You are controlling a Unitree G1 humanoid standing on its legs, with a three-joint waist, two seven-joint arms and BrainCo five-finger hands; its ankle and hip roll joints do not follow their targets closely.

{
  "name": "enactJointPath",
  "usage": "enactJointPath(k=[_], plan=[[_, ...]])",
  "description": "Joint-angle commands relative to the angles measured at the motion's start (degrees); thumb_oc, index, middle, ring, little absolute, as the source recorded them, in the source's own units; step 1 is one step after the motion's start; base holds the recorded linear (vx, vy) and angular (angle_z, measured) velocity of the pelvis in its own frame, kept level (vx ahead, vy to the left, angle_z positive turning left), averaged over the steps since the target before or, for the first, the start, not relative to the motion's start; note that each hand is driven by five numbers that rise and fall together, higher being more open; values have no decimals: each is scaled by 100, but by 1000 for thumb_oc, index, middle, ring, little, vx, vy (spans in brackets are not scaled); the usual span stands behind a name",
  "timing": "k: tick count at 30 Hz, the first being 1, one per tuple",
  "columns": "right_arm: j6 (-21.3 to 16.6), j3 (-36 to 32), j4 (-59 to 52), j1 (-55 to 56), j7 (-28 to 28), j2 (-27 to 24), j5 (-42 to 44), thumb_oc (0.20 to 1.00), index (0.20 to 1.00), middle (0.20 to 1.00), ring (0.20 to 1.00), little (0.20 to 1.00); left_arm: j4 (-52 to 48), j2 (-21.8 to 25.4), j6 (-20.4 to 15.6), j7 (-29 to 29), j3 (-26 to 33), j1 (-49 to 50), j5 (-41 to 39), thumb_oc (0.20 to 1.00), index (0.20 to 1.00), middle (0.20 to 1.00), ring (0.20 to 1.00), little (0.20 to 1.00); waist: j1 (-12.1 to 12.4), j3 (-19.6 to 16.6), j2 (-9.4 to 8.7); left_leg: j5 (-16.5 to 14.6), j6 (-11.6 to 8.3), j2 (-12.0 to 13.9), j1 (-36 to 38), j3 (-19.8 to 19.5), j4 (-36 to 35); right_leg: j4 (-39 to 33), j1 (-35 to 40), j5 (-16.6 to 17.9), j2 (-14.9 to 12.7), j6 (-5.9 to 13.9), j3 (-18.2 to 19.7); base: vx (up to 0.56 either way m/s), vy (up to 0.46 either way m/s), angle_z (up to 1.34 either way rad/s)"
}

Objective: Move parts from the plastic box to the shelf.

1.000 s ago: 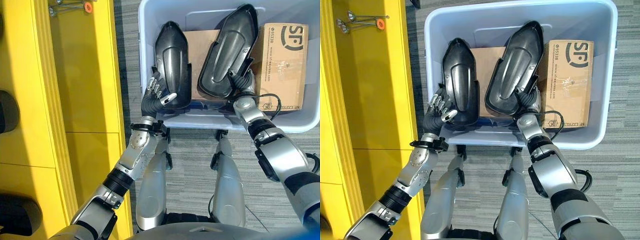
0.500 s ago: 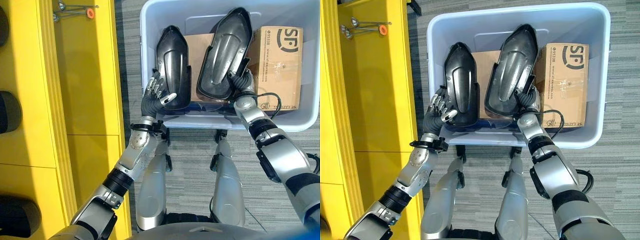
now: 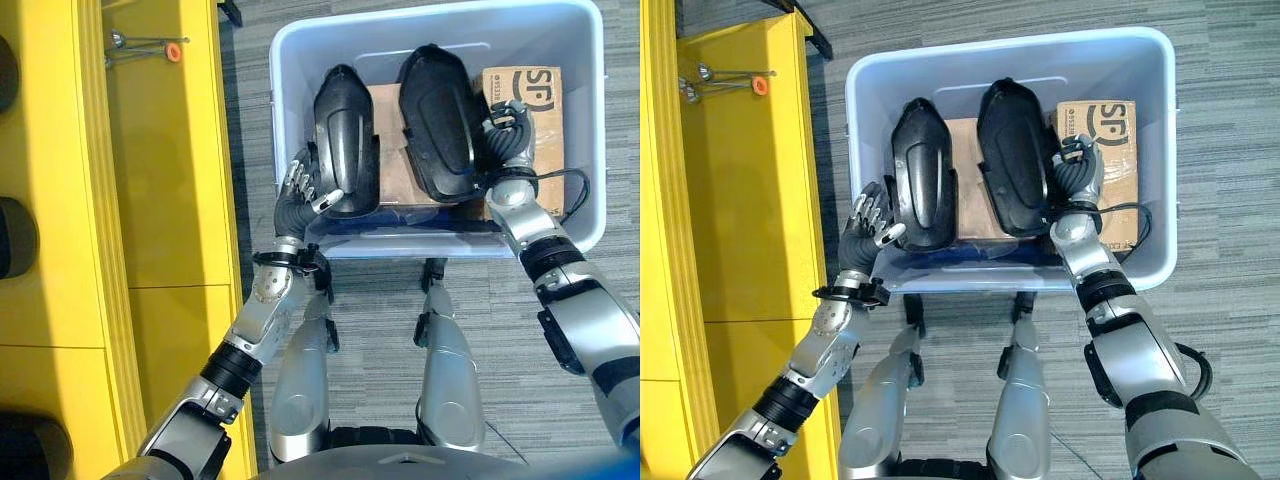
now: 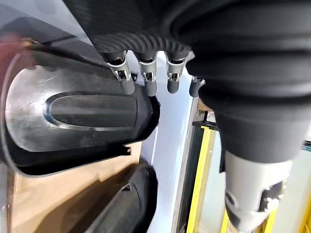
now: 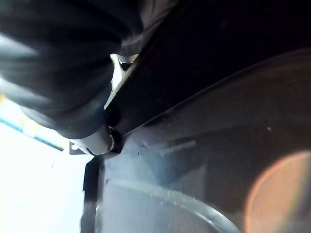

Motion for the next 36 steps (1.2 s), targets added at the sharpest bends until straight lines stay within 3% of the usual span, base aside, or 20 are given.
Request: enactJointPath(k=[1,16,20,22,36], plan=[[-387,36,-286,-166,-148,-87,-62,200,200,200,200,200,-478,247,-278,-169,80,99,-5,1000,1000,1000,1000,1000,123,-257,-205,-494,-106,194,185,-69,331,638,72,-606,-80,299,89,-19,-4,-3],[-580,-288,-1320,256,-135,66,-8,200,200,200,200,200,-441,304,-235,-279,166,326,16,1000,1000,1000,1000,1000,99,-391,-227,-521,-96,197,286,-118,403,683,194,-638,-76,274,87,-1,0,0],[-723,-356,-1821,464,-18,252,154,200,200,200,200,200,-417,316,-216,-302,202,374,18,1000,1000,1000,1000,1000,87,-457,-246,-509,-100,195,311,-106,386,666,212,-628,-74,271,102,0,0,0],[-949,-377,-2759,884,204,579,391,200,200,200,200,200,-406,310,-185,-307,293,520,28,1000,1000,1000,1000,1000,58,-528,-256,-515,-105,211,365,-86,396,698,249,-657,-58,253,124,0,0,0],[-1176,-218,-3724,1437,600,972,816,200,200,200,200,200,-447,349,-135,-294,481,826,132,1000,1000,1000,1000,1000,33,-630,-250,-495,-117,273,489,-103,410,916,273,-788,-20,201,139,-3,-5,0]])
